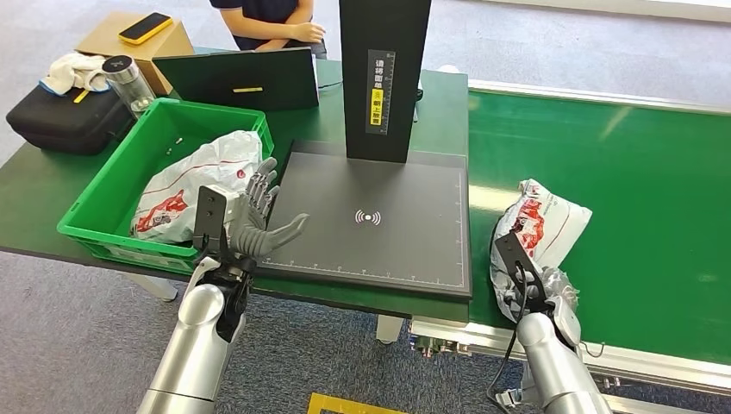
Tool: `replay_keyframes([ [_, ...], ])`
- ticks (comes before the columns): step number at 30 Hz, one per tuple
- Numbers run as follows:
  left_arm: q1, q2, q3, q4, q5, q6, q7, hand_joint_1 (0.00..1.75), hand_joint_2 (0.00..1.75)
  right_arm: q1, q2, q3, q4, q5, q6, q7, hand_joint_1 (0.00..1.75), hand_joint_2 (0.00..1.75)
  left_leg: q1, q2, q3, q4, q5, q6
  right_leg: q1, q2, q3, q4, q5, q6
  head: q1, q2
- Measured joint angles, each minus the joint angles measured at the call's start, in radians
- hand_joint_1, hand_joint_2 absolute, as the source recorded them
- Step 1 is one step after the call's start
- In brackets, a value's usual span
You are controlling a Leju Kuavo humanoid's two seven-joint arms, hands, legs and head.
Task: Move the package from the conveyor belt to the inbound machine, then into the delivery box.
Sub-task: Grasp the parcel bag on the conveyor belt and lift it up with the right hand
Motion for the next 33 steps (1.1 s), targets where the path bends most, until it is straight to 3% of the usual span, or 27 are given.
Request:
replay_keyframes([
  [3, 0.001, 0.0, 0.0, -0.001, 0.003, 0.003, 0.003, 0.0, 1.75, 0.0, 0.0, 0.002, 0.001, 0.027, -0.028, 0.022, 1.75, 1.75, 0.0, 0.0, 0.0, 0.0, 0.0, 0.0, 0.0, 0.0, 0.0, 0.0, 0.0, 0.0, 0.0, 0.0],
  [7, 0.012, 0.0, 0.002, -0.016, 0.008, 0.009, 0.008, 0.0, 1.75, 0.018, -0.004, 0.006, -0.017, 0.144, -0.228, 0.1, 1.75, 1.75, 0.0, -0.001, -0.001, 0.0, 0.0, 0.0, 0.0, 0.0, 0.0, 0.0, 0.0, 0.0, 0.0, 0.0],
  [11, 0.023, 0.0, 0.004, -0.035, 0.008, 0.009, 0.017, 0.0, 1.75, 0.071, -0.002, -0.015, -0.166, 0.154, -0.376, 0.015, 1.75, 1.75, 0.0, -0.001, -0.001, 0.0, 0.0, 0.0, 0.0, 0.0, -0.001, 0.0, 0.0, 0.0, 0.0, 0.0],
  [16, 0.022, -0.004, 0.005, -0.036, 0.005, -0.001, 0.01, 0.0, 1.75, 0.127, 0.014, -0.048, -0.386, 0.138, -0.428, -0.086, 1.75, 1.75, 0.0, -0.001, -0.001, 0.0, 0.0, 0.0, 0.0, -0.001, -0.001, 0.0, 0.0, 0.0, 0.0, 0.0],
  [23, 0.01, -0.01, 0.004, -0.033, -0.001, -0.003, 0.002, 0.0, 1.75, 0.138, 0.022, -0.071, -0.512, 0.16, -0.4, -0.119, 1.75, 1.75, 0.0, 0.0, -0.001, 0.0, 0.0, 0.0, 0.0, 0.0, -0.001, 0.0, 0.0, 0.0, 0.0, 0.0],
  [30, -0.019, -0.009, 0.005, -0.016, -0.001, -0.024, -0.026, 0.0, 1.75, 0.104, 0.017, 0.032, -0.522, 0.341, -0.158, -0.197, 1.75, 1.75, 0.0, 0.0, -0.001, 0.0, 0.0, 0.0, 0.0, 0.0, -0.001, 0.001, 0.0, 0.0, 0.0, 0.0],
  [33, -0.03, -0.008, 0.006, -0.004, -0.001, -0.03, -0.034, 0.0, 1.75, 0.077, -0.005, 0.1, -0.509, 0.404, -0.099, -0.21, 1.75, 1.75, 0.0, 0.0, -0.001, 0.0, 0.0, 0.0, 0.0, 0.0, -0.001, 0.001, 0.0, 0.0, 0.0, 0.0],
])
